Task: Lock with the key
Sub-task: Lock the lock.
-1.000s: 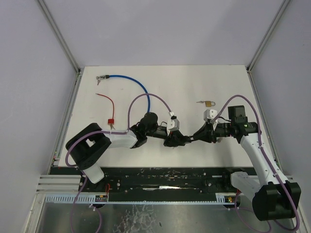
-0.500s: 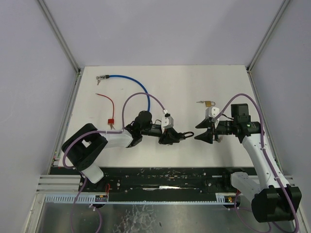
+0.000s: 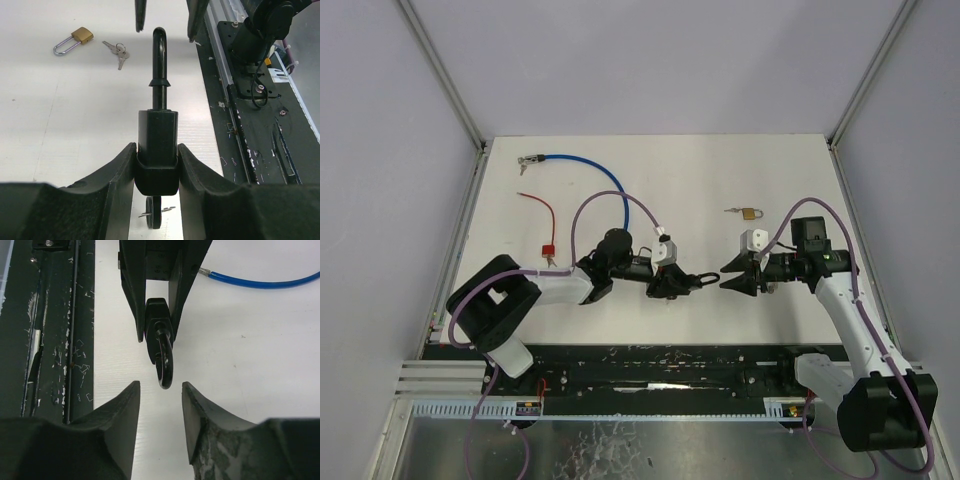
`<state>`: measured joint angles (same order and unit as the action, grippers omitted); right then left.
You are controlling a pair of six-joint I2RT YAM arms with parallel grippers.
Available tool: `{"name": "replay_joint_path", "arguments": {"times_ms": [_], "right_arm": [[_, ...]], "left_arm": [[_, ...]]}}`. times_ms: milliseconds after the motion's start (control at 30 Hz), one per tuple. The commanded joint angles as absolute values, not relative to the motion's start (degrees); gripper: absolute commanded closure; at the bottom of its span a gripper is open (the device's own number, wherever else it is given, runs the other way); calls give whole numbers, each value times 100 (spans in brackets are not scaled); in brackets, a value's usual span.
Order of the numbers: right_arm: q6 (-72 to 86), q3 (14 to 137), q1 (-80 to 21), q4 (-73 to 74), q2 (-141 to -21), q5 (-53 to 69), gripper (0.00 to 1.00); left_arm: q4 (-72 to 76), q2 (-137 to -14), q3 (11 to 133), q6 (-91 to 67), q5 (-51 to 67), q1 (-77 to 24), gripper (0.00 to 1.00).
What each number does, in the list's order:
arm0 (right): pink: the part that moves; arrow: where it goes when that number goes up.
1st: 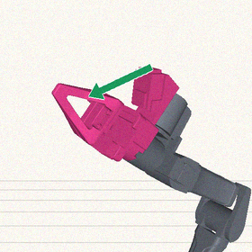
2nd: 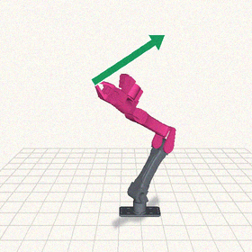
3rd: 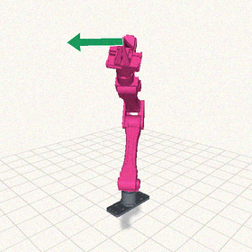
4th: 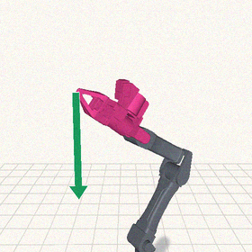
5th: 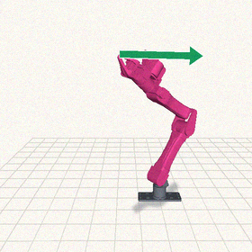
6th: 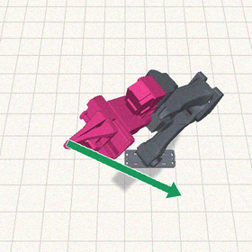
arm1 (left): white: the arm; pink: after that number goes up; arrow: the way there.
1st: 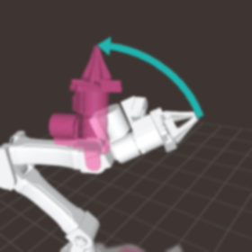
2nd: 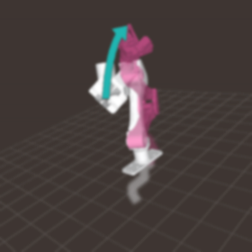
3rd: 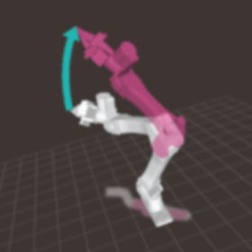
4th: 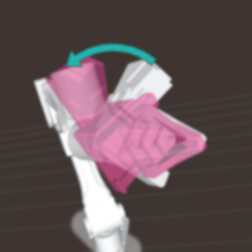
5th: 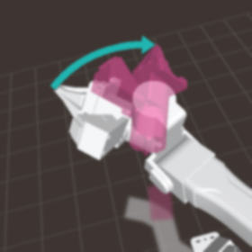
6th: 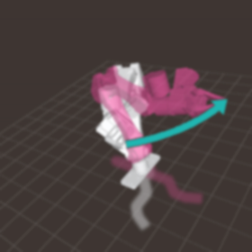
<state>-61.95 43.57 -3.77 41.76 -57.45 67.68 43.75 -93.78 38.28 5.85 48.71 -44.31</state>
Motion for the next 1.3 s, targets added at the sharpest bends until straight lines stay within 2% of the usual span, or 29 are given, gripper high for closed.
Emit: {"name": "replay_joint_path", "arguments": {"times_ms": [0,167,700,800,900,1267], "right_arm": [[-6362,4336,-462,4236,-5874,7033,58],[-6173,4322,-521,4103,-5934,7068,67],[-5590,4236,-668,3751,-5951,7203,80],[-5584,4249,-684,3773,-5971,7191,88],[-5594,4302,-692,3834,-6020,7157,100],[-6054,4281,-902,3945,-5993,6908,100]], "left_arm": [[5161,-9221,3893,613,5019,-4501,100],[5153,-9254,3916,620,5027,-4527,100],[5136,-9323,3972,621,5009,-4562,100],[5133,-9325,3970,624,5011,-4562,100],[5117,-9324,3969,623,5010,-4568,100],[5201,-9519,4048,773,4892,-4778,100]]}}
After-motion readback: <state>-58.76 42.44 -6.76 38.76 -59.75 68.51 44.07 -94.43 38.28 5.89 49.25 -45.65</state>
